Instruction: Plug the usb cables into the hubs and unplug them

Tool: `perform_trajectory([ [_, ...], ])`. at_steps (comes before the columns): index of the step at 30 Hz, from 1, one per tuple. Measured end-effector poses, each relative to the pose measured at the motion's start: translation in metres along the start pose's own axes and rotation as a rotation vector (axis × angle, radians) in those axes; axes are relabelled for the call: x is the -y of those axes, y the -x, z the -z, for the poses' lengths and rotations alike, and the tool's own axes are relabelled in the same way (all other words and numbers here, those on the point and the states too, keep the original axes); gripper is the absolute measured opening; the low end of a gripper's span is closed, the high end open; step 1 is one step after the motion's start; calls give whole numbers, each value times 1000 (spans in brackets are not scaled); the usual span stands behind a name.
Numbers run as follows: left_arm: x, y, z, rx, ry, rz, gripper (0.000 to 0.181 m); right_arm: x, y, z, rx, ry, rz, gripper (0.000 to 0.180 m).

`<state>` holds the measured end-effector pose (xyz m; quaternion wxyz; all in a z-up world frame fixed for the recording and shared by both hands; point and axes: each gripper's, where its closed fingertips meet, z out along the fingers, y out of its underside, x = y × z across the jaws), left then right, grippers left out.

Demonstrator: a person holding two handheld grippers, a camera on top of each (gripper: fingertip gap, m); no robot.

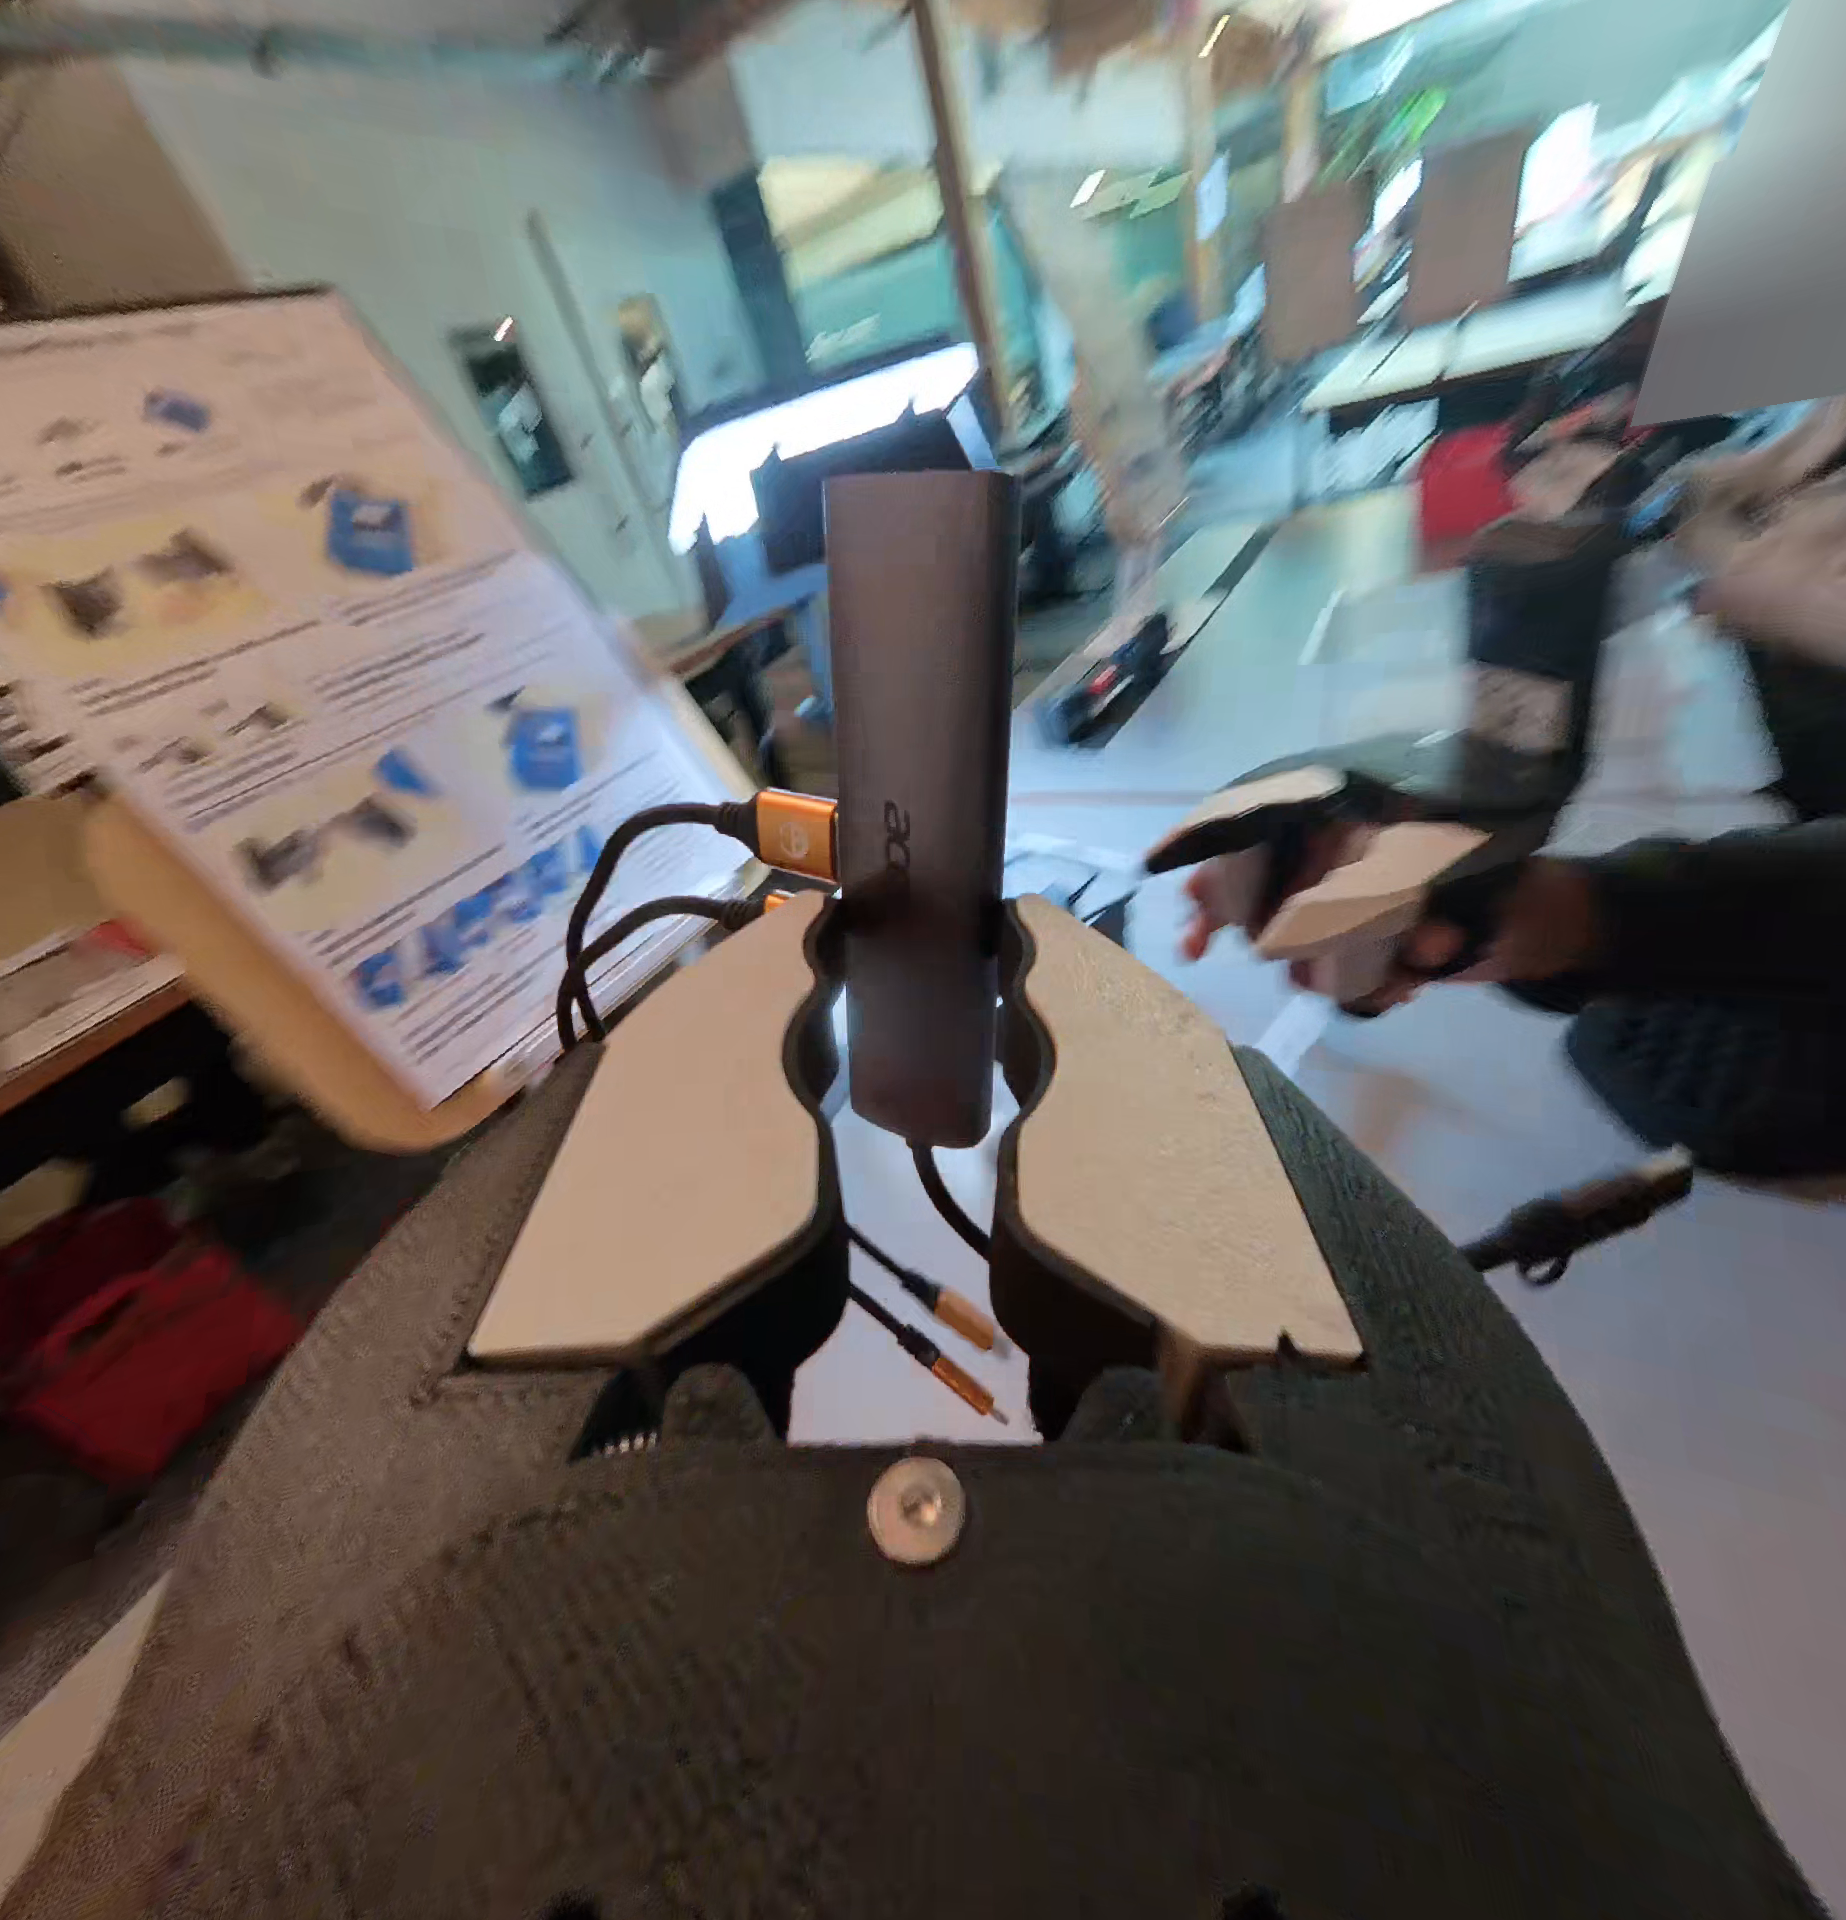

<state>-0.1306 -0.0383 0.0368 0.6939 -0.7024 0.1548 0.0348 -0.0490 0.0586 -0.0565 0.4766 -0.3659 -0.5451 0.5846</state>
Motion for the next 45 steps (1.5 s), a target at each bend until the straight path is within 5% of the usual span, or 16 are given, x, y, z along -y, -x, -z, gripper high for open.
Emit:
perform_trajectory([
  [7, -5, -56, -30, -407, -257, 193, 28, 40, 14, -16, 132, -61, 32, 48],
  [13, -54, -97, -51, -771, -231, 345, 28, 12, 34, -3, 338, 127, 176, 44],
  [23, -83, -134, -57, -998, -143, 404, 28, -14, 31, 24, 320, 350, 519, 40],
  [27, -90, -141, -64, -986, -96, 393, 27, -42, 42, 24, 404, 447, 595, 9],
  [31, -94, -116, -77, -781, -50, 371, 25, -44, 31, 25, 377, 466, 568, 8],
  [35, -110, -107, -92, -516, 125, 98, 27, -47, 18, 29, 351, 522, 507, 8],
  [40, -121, -129, -100, -475, 243, -126, 19, -55, 26, 32, 409, 553, 475, 8],
  [45, -121, -116, -109, -434, 274, 123, 17, -48, 5, 23, 269, 508, 573, 15],
])
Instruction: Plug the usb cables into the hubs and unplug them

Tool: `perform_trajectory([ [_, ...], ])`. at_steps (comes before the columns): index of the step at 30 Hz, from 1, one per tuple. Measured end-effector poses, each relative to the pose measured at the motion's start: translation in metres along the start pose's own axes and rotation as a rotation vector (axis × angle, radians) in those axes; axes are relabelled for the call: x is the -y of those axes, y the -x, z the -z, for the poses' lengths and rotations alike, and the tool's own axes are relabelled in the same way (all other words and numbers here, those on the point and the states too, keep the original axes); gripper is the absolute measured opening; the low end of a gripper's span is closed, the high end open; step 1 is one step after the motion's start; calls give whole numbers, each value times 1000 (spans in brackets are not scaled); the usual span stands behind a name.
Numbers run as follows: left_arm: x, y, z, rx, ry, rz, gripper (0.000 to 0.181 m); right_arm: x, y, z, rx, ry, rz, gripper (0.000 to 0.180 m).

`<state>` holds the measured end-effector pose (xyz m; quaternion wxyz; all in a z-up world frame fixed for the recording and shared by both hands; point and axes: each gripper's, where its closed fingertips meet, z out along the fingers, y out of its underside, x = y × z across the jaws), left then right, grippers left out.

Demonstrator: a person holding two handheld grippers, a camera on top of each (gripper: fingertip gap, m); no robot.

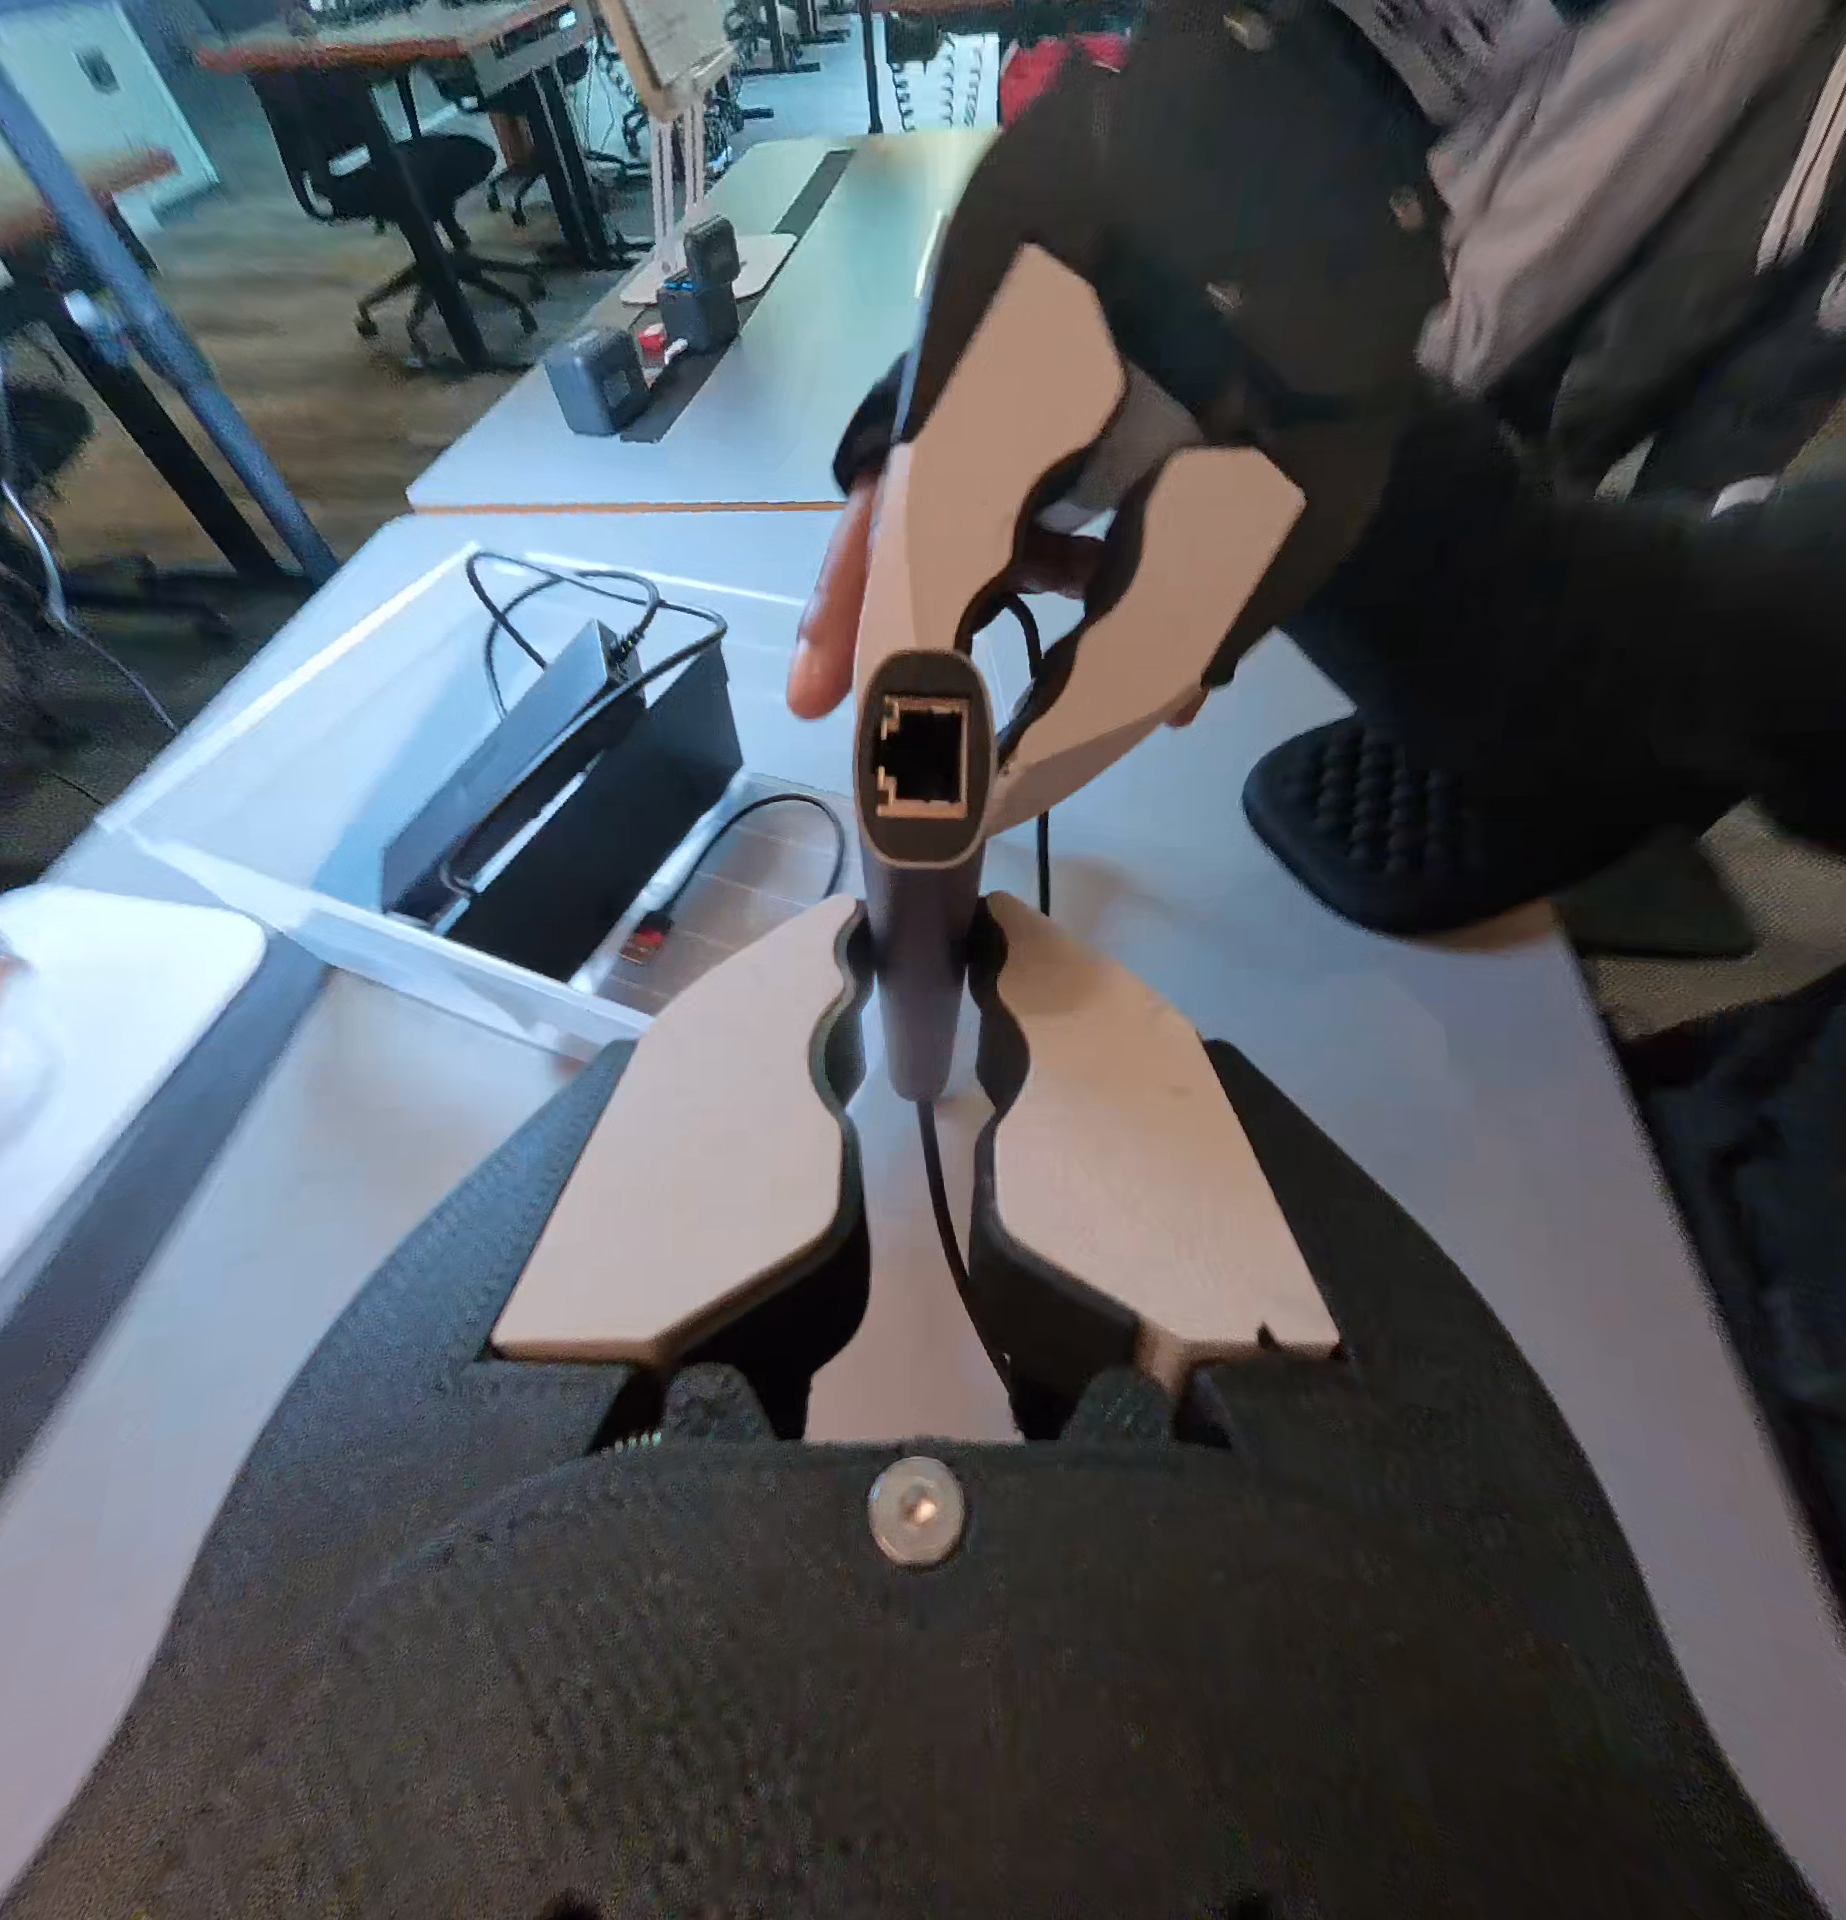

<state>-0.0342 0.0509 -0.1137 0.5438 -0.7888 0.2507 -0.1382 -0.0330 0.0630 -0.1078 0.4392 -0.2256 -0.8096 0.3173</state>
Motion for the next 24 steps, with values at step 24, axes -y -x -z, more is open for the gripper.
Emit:
perform_trajectory([
  [24, -20, 3, -18, 185, 136, -402, 18, -19, 19, -21, 67, 106, 98, 7],
])
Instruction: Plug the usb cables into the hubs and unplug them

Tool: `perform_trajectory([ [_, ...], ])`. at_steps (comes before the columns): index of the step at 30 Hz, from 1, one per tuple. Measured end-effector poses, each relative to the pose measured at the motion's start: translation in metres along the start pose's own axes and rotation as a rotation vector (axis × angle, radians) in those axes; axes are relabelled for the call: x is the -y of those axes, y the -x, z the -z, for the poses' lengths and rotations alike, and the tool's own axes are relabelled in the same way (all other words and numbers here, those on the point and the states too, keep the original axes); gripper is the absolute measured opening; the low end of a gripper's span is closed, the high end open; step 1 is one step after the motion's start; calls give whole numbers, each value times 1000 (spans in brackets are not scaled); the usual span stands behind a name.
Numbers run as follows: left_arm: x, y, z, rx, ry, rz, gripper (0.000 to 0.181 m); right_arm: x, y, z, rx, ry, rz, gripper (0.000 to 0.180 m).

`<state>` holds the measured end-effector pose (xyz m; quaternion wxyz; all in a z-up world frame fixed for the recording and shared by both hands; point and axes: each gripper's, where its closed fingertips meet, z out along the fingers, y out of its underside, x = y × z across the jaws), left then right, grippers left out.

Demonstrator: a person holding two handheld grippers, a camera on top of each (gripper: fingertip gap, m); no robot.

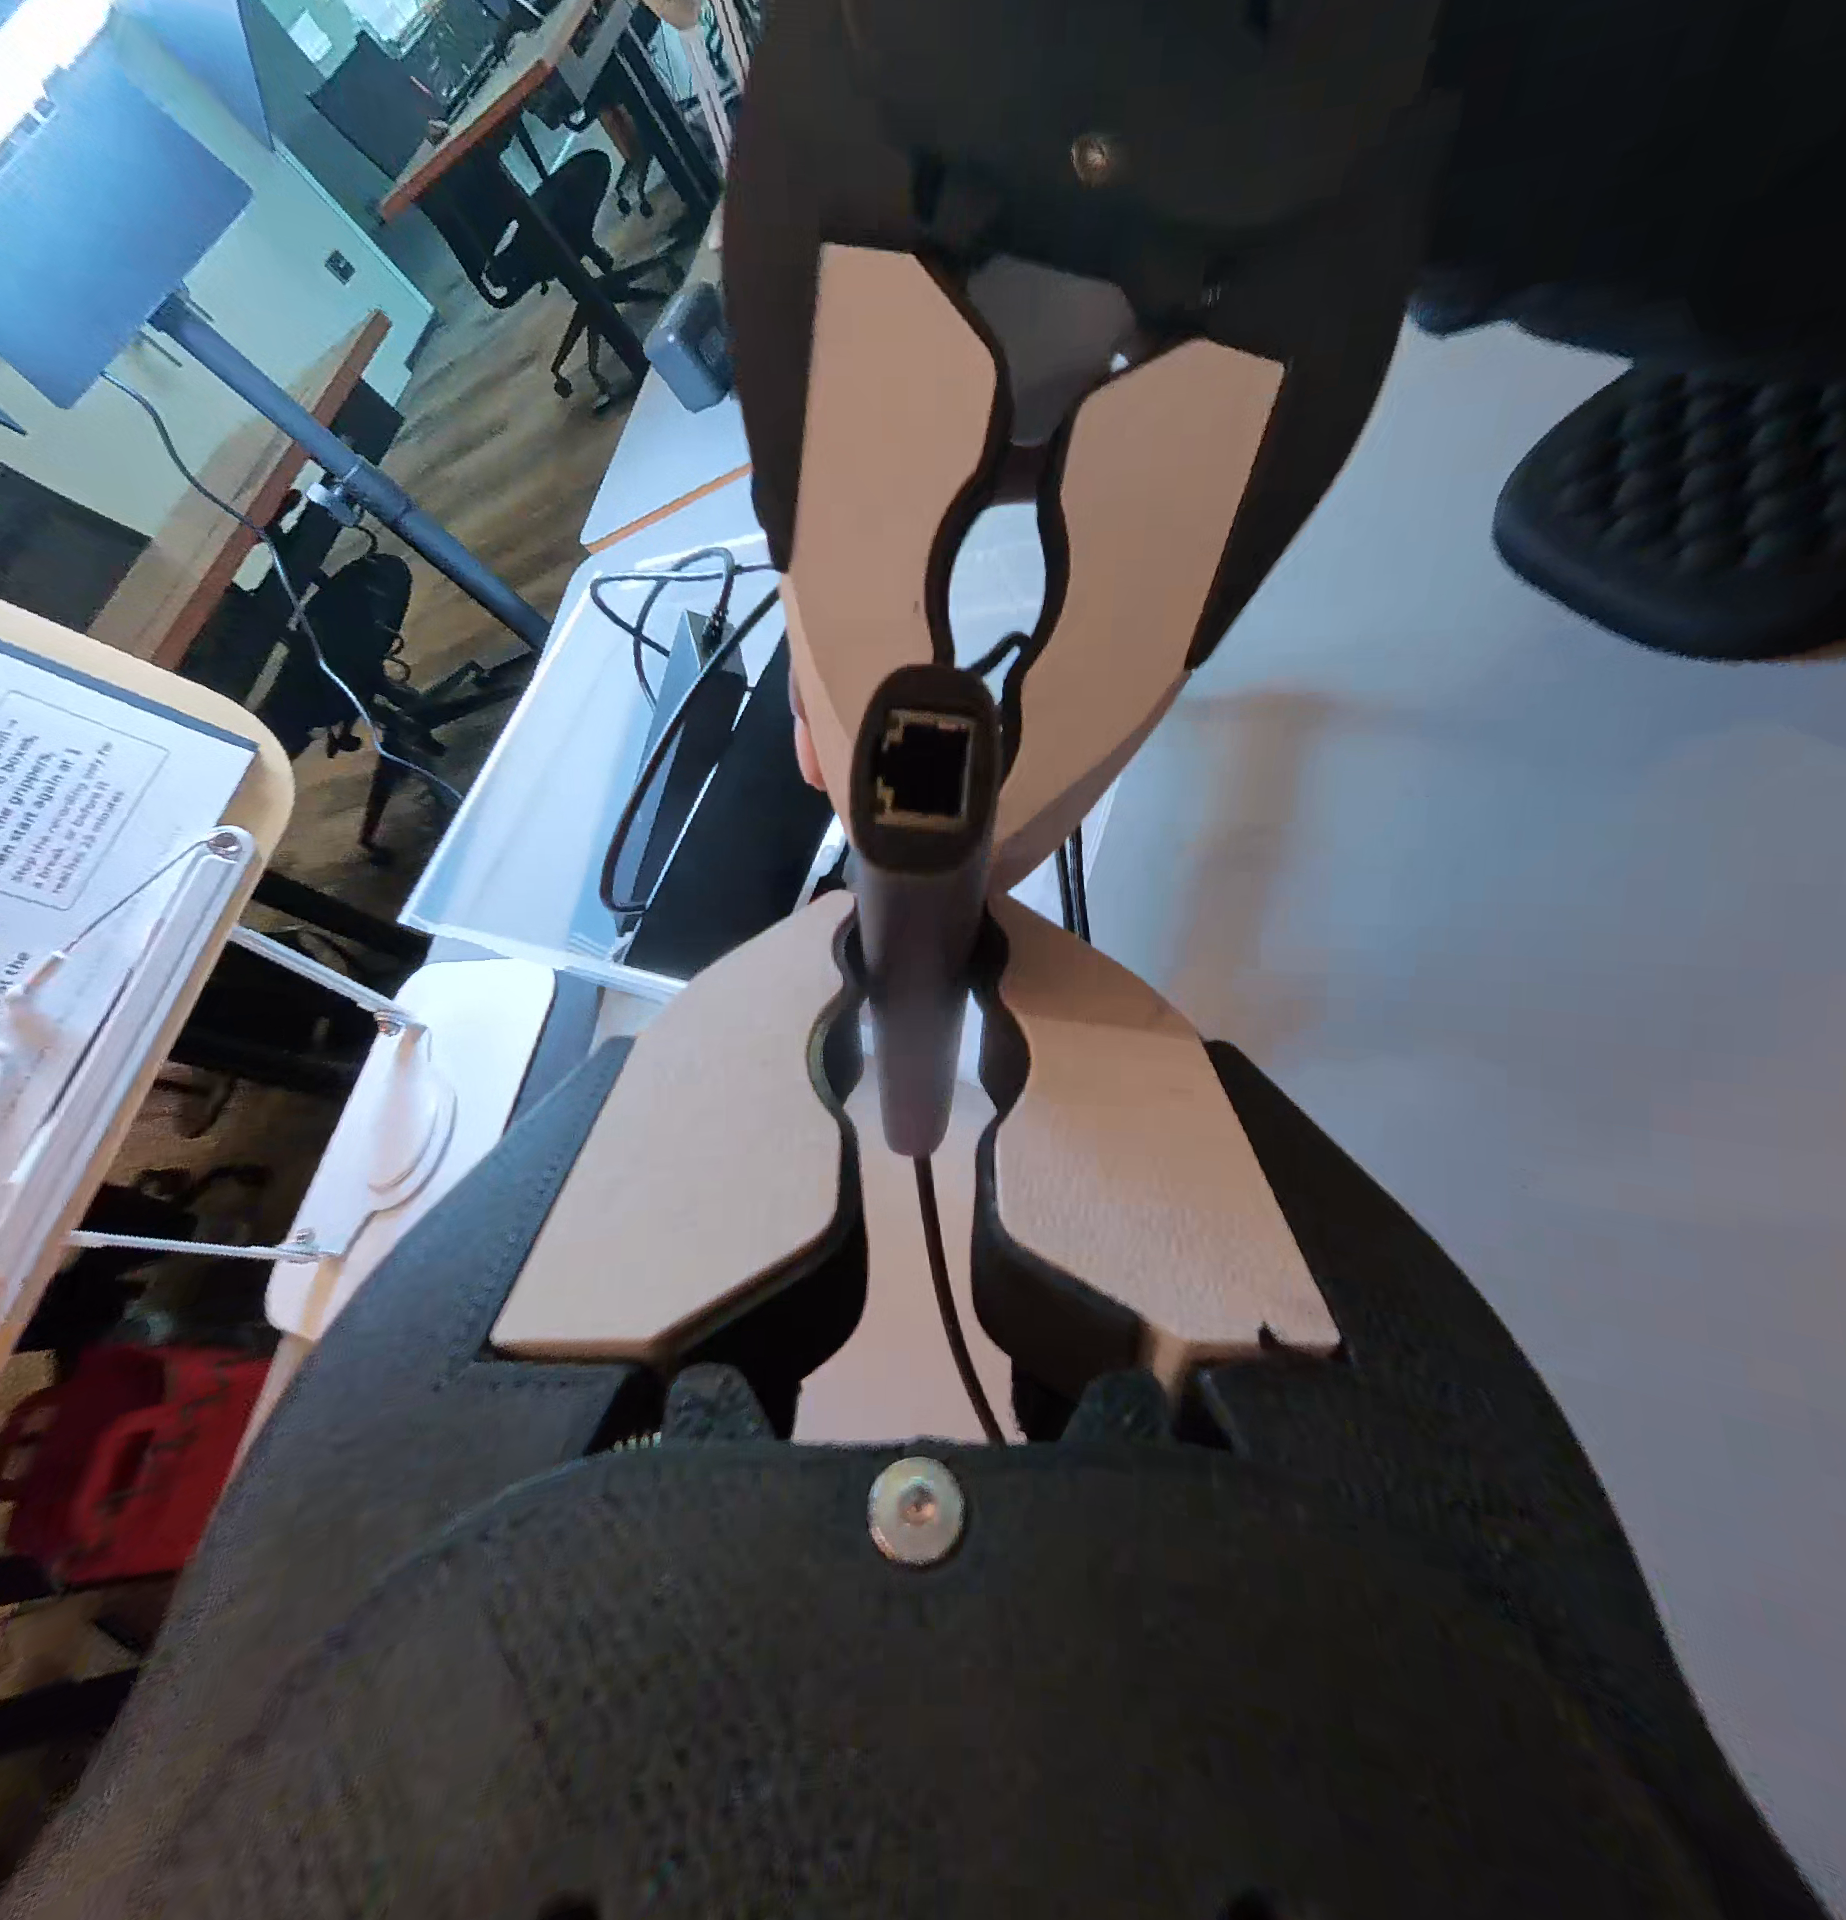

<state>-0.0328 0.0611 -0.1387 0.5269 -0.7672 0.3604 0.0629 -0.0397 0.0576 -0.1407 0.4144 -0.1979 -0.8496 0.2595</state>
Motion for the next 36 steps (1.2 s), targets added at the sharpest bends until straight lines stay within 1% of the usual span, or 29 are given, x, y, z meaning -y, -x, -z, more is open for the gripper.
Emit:
perform_trajectory([
  [4, -7, -1, -1, 45, 81, -150, 18, -3, 2, -3, 23, -7, -9, 7],
  [8, -1, 0, 8, 62, 121, -212, 18, 6, 1, 2, 59, -111, -60, 8],
  [15, 10, -7, 18, -25, 52, -146, 18, 16, 4, 15, 130, -183, -96, 8],
  [16, 10, -8, 19, -43, 38, -125, 18, 14, 4, 16, 139, -181, -103, 8],
  [17, 3, -3, 23, -38, 62, -113, 18, 3, 1, 18, 129, -135, -108, 7],
  [18, -10, 13, 35, 22, 106, -99, 18, -19, -10, 25, 80, -63, -127, 7],
  [19, -15, 28, 53, 61, 63, -46, 18, -29, -21, 38, 63, -106, -191, 7],
  [20, -12, 38, 72, 61, -32, 31, 18, -31, -32, 54, 41, -185, -258, 7],
  [21, -8, 46, 89, 61, -108, 96, 18, -33, -46, 68, -16, -227, -292, 7],
  [23, -7, 58, 108, 61, -188, 199, 17, -26, -63, 88, -81, -323, -321, 7],
  [25, -9, 70, 113, 74, -252, 299, 17, -20, -73, 101, -136, -393, -322, 7],
  [29, -20, 76, 110, 29, -275, 435, 17, -16, -95, 120, -291, -476, -330, 8],
  [32, -26, 77, 106, 37, -245, 456, 17, -8, -115, 137, -455, -566, -320, 7],
  [34, -25, 76, 104, 37, -243, 445, 17, -4, -120, 141, -490, -624, -337, 7],
  [36, -23, 75, 103, 34, -249, 445, 17, -7, -122, 132, -504, -628, -352, 7],
])
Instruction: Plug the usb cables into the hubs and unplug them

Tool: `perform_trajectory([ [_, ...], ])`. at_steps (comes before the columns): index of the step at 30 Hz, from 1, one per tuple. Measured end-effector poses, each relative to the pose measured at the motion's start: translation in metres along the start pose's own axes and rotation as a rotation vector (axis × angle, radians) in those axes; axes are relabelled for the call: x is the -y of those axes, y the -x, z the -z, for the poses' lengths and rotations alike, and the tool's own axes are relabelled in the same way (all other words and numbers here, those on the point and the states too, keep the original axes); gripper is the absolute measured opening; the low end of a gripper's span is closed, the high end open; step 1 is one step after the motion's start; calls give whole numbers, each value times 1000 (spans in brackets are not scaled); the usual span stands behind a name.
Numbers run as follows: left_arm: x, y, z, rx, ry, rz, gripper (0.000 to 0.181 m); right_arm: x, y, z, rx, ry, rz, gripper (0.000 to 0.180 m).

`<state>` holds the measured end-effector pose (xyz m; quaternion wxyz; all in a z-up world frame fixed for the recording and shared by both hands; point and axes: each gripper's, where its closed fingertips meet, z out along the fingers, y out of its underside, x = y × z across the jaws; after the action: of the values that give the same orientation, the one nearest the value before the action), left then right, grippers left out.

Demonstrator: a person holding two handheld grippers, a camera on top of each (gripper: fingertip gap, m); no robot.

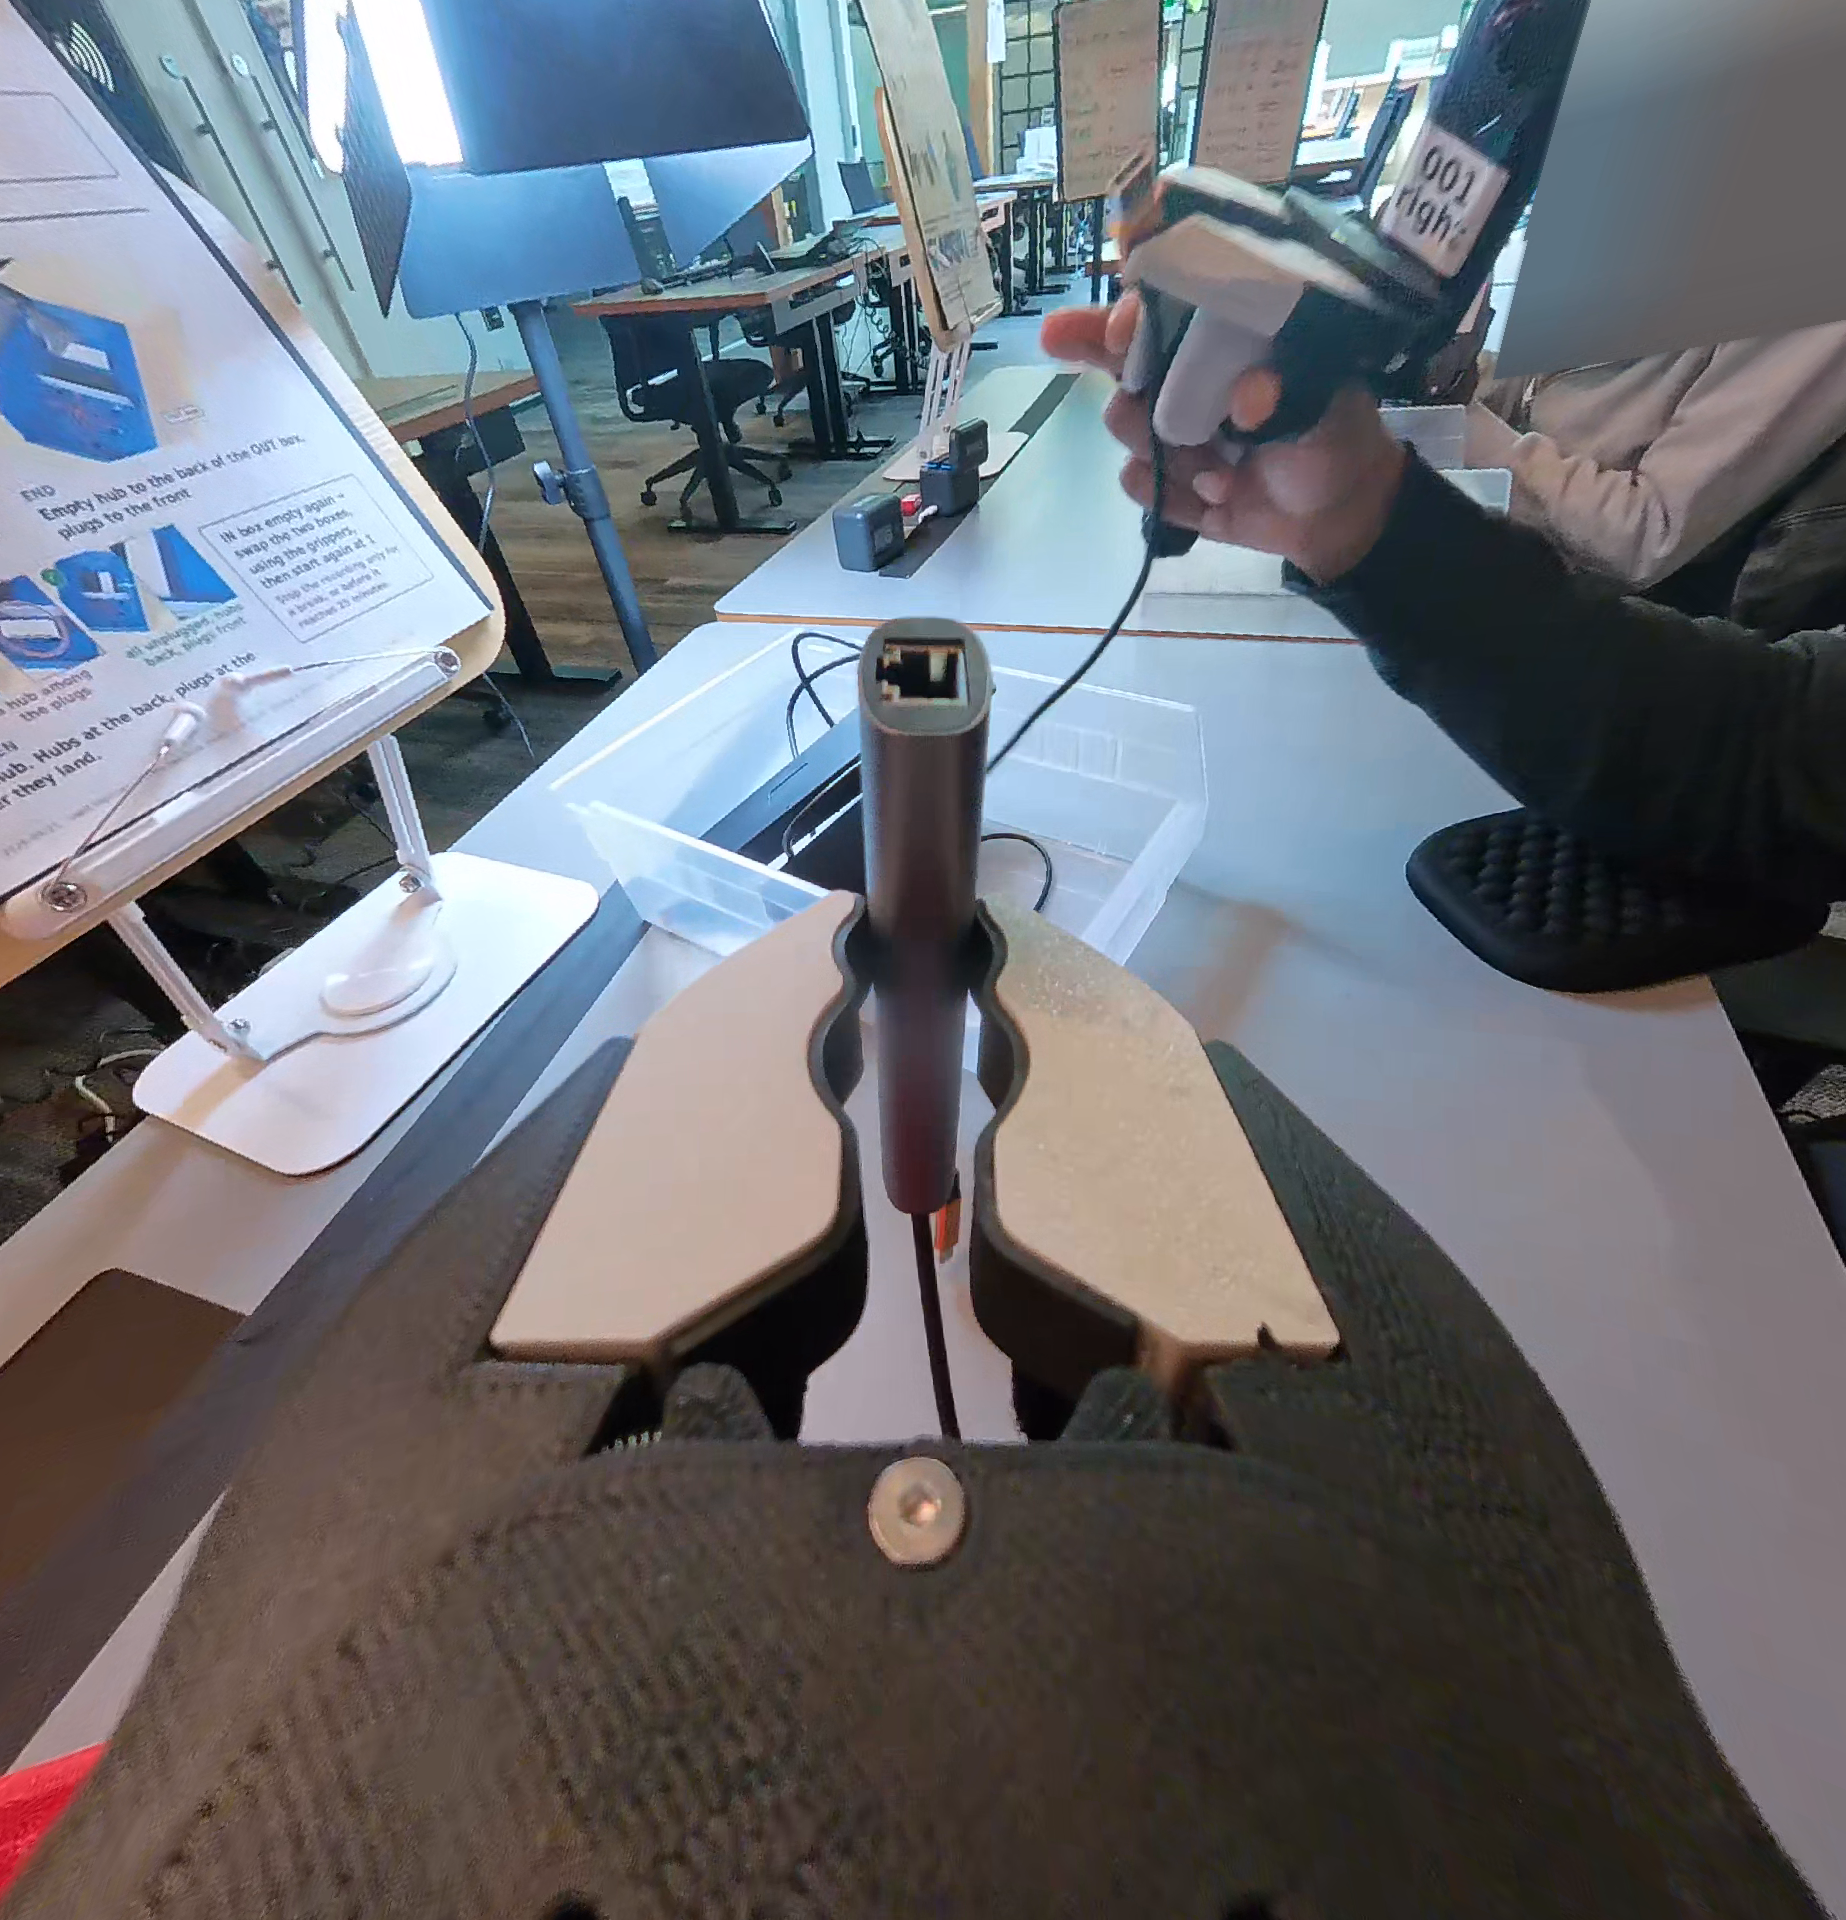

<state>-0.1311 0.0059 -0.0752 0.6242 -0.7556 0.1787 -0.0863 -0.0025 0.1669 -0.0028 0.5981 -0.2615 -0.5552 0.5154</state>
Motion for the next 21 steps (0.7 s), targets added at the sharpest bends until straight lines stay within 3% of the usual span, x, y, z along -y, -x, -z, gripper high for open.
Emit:
perform_trajectory([
  [3, 0, -3, -2, -13, 5, -2, 17, -49, 10, -11, 69, 167, -33, 7],
  [5, -1, -5, -3, -19, 10, 2, 17, -107, 18, -10, 124, 425, -18, 7],
  [8, -1, -11, -7, -51, 12, 6, 17, -150, 22, -4, 124, 653, 87, 25],
  [16, -9, -26, -25, -107, 56, -28, 17, -92, 71, -25, 279, 513, 14, 41],
  [21, -15, -52, -50, -149, 128, -103, 17, -89, 125, -32, 425, 584, 150, 40],
])
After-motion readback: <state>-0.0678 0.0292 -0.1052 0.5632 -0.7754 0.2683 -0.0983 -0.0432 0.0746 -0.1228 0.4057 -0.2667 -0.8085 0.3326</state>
